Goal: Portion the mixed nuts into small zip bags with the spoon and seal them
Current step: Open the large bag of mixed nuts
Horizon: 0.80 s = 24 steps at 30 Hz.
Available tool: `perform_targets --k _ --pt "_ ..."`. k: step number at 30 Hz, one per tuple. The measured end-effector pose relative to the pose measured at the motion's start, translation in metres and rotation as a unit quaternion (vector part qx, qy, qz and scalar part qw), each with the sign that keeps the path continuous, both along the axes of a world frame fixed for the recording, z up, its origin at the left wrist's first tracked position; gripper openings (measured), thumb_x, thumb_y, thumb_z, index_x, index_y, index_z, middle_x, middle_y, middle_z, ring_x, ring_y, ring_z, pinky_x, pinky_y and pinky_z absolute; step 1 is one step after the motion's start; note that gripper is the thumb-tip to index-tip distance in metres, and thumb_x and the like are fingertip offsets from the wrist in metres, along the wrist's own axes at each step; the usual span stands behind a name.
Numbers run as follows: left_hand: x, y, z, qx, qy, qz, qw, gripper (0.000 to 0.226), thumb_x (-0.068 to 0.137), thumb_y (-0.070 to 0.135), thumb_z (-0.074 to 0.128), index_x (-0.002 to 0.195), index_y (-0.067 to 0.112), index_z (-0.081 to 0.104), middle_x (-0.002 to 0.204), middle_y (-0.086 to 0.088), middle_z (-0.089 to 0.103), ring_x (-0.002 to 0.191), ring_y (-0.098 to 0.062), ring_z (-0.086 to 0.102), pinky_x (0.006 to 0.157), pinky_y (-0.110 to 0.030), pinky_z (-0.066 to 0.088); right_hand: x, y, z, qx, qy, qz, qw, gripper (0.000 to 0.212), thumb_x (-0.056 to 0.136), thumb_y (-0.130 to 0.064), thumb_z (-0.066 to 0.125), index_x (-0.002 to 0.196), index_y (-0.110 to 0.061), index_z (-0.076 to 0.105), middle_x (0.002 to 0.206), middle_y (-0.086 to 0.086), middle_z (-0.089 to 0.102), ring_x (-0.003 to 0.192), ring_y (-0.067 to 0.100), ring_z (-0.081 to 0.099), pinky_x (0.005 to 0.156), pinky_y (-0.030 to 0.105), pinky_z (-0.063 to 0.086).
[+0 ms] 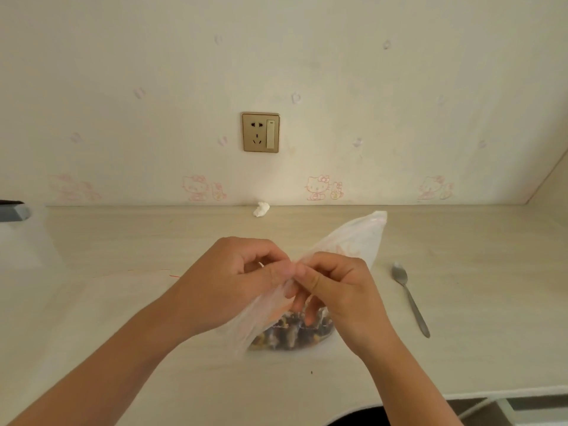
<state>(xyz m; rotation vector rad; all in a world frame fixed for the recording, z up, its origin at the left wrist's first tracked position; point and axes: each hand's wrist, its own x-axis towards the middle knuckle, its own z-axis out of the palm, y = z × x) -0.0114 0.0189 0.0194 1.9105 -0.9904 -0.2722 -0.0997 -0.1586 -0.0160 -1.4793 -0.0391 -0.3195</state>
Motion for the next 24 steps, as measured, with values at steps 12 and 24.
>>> perform_targets --k 12,24 --pt "0.006 -0.001 -0.005 0.039 0.118 -0.067 0.990 0.024 0.092 0.034 0.063 0.086 0.021 0.083 0.079 -0.001 0.078 0.072 -0.014 0.072 0.068 -0.028 0.055 0.002 0.003 -0.005 -0.087 -0.022 -0.006 0.996 0.022 0.091 -0.014 0.065 0.071 -0.005 0.068 0.056 -0.001 0.058 0.051 0.010 0.049 0.050 0.021 0.041" --pt "-0.001 -0.023 -0.026 -0.206 0.259 -0.024 0.943 0.033 0.087 0.021 0.056 0.065 -0.003 0.058 0.062 -0.016 0.052 0.058 -0.025 0.050 0.065 -0.032 0.045 0.014 -0.007 0.007 0.002 -0.033 0.025 0.999 0.021 0.084 -0.007 0.054 0.073 0.003 0.069 0.077 0.031 0.064 0.072 0.030 0.062 0.070 0.032 0.052"
